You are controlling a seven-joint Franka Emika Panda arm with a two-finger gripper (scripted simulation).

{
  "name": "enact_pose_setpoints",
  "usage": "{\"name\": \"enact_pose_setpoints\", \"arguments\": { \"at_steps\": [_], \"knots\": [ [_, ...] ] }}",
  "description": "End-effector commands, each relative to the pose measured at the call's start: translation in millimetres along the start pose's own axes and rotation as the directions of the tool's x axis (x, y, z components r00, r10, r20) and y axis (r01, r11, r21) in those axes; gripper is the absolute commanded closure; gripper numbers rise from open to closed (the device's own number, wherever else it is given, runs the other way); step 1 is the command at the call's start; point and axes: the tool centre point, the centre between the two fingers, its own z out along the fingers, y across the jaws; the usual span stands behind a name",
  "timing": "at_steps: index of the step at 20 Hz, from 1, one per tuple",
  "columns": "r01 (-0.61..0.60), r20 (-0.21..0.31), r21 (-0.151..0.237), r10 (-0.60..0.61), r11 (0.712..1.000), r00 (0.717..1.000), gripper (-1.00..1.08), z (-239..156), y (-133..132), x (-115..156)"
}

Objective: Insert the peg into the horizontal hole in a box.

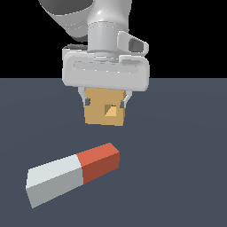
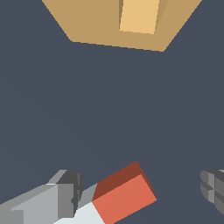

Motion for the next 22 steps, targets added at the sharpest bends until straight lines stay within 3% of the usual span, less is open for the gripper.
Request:
{"name": "enact_pose_setpoints", "arguments": {
  "at_steps": [1,7,14,18,22],
  "knots": [
    [0.0,0.0,0.0,0.0,1.0,1.0,-0.92,0.0,0.0,0.0],
    [-0.039,-0.002,-0.002,0.039,0.999,0.999,-0.92,2.4,-0.4,-6.3],
    [-0.184,-0.01,-0.01,0.184,0.983,0.983,-0.92,11.6,-4.0,-29.3],
    [-0.312,-0.018,-0.015,0.311,0.95,0.95,-0.92,20.1,-10.2,-49.5],
    [-0.464,-0.03,-0.021,0.464,0.885,0.886,-0.92,31.1,-21.6,-73.2]
  ]
}}
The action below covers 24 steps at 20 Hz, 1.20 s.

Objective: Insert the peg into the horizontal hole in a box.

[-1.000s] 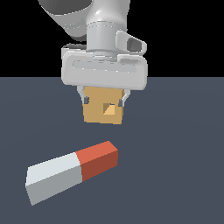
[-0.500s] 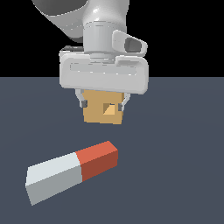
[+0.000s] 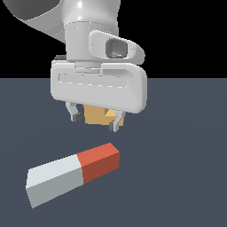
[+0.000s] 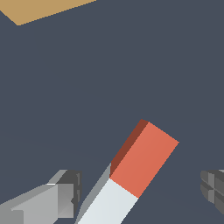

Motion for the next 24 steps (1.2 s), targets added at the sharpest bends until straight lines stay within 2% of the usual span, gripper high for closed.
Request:
{"name": "enact_pose_setpoints", "arguments": {
  "at_steps": [1,4,8,16,20,24],
  "knots": [
    [-0.107,-0.006,-0.006,0.107,0.994,0.994,-0.92,6.7,-1.7,-17.3],
    [-0.233,-0.013,-0.012,0.233,0.972,0.972,-0.92,14.9,-6.5,-37.3],
    [-0.37,-0.023,-0.017,0.369,0.929,0.929,-0.92,24.4,-15.1,-58.6],
    [-0.534,-0.036,-0.022,0.533,0.845,0.846,-0.92,37.2,-30.9,-83.2],
    [-0.567,-0.039,-0.023,0.566,0.823,0.823,-0.92,40.2,-35.1,-88.0],
    [-0.571,-0.04,-0.023,0.57,0.821,0.821,-0.92,40.7,-35.8,-88.2]
  ]
}}
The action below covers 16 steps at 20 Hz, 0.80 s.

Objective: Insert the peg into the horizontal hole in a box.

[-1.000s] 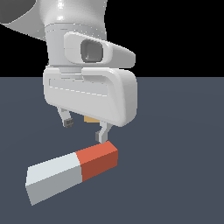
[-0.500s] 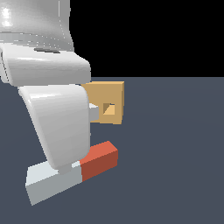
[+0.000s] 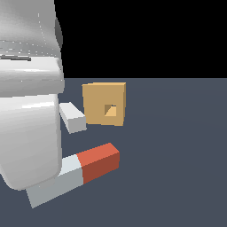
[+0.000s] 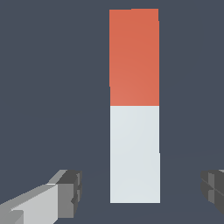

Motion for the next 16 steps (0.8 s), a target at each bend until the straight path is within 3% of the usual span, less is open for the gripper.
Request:
{"name": "enact_pose_setpoints", "arguments": {
  "at_steps": [1,8,16],
  "knots": [
    [0.003,-0.001,0.0,-0.003,1.0,1.0,-0.92,-0.2,-0.3,0.8],
    [0.004,0.0,0.0,-0.004,1.0,1.0,-0.92,4.3,-0.3,0.9],
    [0.006,0.0,0.001,-0.006,1.0,1.0,-0.92,36.7,-0.9,0.7]
  ]
}}
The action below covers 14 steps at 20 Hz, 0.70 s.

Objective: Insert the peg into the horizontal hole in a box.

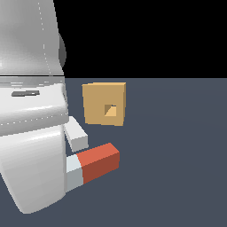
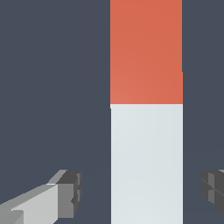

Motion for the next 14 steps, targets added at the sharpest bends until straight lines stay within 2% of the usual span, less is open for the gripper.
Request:
{"name": "enact_pose_setpoints", "arguments": {
  "at_steps": [1,7,8,14],
  "knots": [
    [0.0,0.0,0.0,0.0,1.0,1.0,-0.92,10.4,-0.2,0.1],
    [0.001,0.0,0.0,-0.001,1.0,1.0,-0.92,20.0,-0.1,0.4],
    [0.001,0.0,0.0,-0.001,1.0,1.0,1.08,20.0,-0.1,0.4],
    [0.001,0.0,0.0,-0.001,1.0,1.0,1.08,20.0,-0.1,0.4]
  ]
}}
